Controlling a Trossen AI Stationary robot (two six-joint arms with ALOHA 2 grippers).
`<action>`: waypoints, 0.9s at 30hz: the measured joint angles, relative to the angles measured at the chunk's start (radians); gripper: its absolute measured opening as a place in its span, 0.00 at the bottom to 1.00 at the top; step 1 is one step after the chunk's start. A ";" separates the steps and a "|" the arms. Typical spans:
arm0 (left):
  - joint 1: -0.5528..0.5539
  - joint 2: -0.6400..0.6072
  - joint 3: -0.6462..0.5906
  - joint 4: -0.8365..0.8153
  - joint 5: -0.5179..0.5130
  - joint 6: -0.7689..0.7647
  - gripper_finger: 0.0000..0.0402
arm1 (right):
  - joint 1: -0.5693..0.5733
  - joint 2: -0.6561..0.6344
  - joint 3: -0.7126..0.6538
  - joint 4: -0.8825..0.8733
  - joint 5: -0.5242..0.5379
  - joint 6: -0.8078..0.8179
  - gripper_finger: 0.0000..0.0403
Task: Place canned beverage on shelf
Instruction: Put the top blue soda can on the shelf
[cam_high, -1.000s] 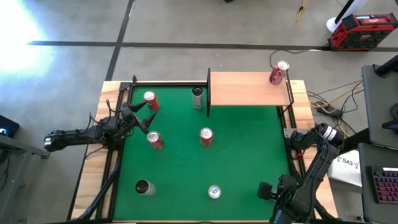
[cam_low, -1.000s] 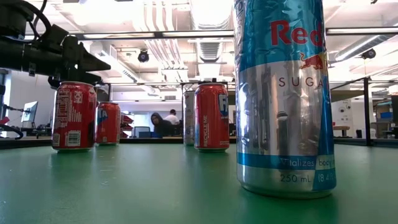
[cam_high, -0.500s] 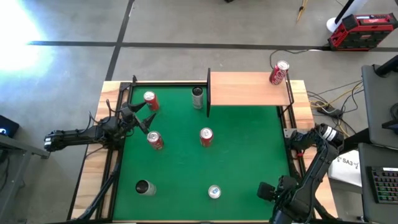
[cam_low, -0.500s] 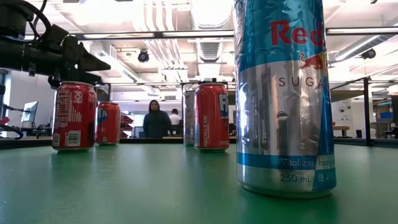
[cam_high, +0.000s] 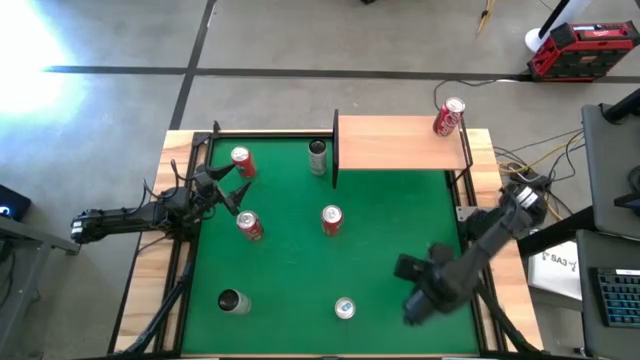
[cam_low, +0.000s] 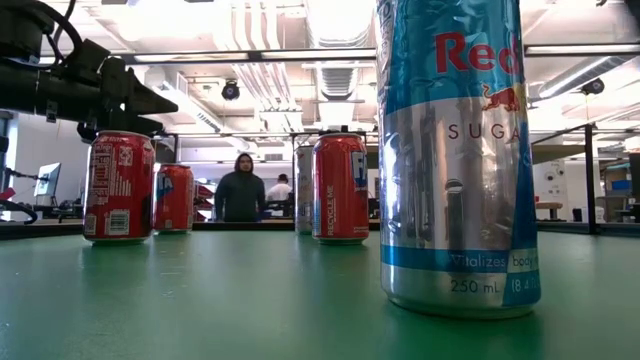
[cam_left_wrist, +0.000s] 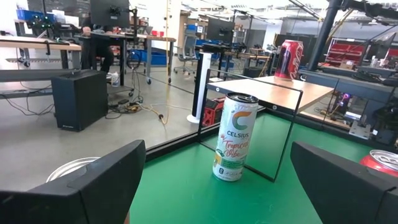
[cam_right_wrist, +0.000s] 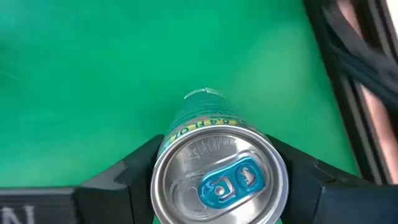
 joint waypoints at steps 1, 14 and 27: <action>0.000 0.000 0.000 0.000 0.000 0.000 0.96 | -0.034 -0.016 0.000 0.004 0.026 -0.045 0.56; 0.000 0.000 0.000 0.000 0.000 0.000 0.96 | -0.530 -0.055 -0.002 0.058 0.134 -0.690 0.56; 0.000 0.000 0.000 0.000 0.000 0.000 0.96 | -0.702 0.007 -0.003 0.249 0.102 -1.028 0.56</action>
